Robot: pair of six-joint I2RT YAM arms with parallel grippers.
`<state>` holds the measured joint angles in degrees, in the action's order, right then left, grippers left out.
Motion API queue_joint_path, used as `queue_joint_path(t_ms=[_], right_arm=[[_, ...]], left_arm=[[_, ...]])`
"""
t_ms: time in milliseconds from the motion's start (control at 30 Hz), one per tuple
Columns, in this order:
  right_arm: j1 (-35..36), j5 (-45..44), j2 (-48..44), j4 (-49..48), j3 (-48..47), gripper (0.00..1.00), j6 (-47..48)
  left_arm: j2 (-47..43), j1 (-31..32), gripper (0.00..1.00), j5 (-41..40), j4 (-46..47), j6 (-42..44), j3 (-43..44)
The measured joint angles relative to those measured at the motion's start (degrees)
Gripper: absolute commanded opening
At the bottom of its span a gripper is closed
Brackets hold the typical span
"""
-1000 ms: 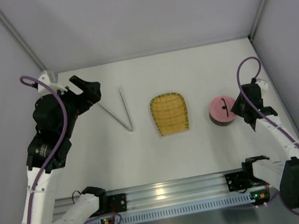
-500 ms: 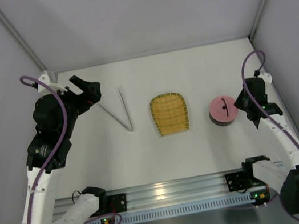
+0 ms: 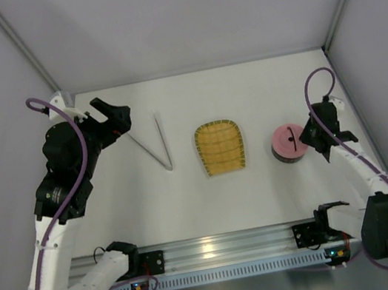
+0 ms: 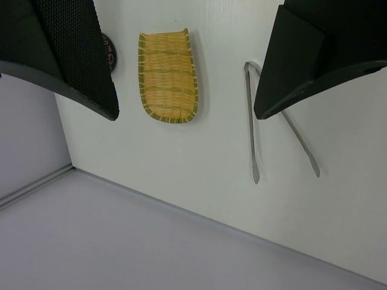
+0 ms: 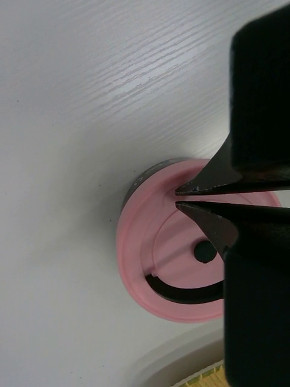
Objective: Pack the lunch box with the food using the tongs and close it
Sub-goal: Reset both arms
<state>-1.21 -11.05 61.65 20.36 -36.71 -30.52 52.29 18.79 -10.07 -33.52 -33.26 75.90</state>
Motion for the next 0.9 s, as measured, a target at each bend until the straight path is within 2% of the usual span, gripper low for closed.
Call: queue_joint_path(t_ms=[333, 633, 667, 700, 833, 867, 900], right_arm=[[0.0, 0.9, 0.6, -4.7, 1.4, 0.09, -0.2], [0.0, 1.0, -2.4, -0.2, 0.5, 0.15, 0.5], [0.0, 1.0, -3.2, 1.1, -0.4, 0.17, 0.7], [0.0, 1.0, -4.1, 2.5, -1.8, 0.26, 1.0], [0.0, 2.5, -7.8, 6.7, -10.5, 0.48, 2.5], [0.0, 3.5, -8.7, 7.3, -13.5, 0.58, 3.0], [0.0, 4.4, -9.4, 7.5, -16.0, 0.64, 3.3]], left_arm=[[0.1, 0.0, 0.99, 0.0, 0.0, 0.0, 0.0], [0.4, 0.0, 0.99, 0.1, 0.0, 0.0, 0.0], [0.4, 0.0, 0.98, 0.2, 0.0, 0.0, 0.0], [0.4, 0.0, 0.99, 0.2, 0.0, 0.0, 0.0], [1.5, 0.0, 0.98, 1.9, 0.1, 0.0, 0.0], [2.0, 0.0, 0.98, 2.6, 0.1, 0.0, 0.0], [2.8, 0.0, 0.98, 3.5, 0.1, 0.0, 0.0]])
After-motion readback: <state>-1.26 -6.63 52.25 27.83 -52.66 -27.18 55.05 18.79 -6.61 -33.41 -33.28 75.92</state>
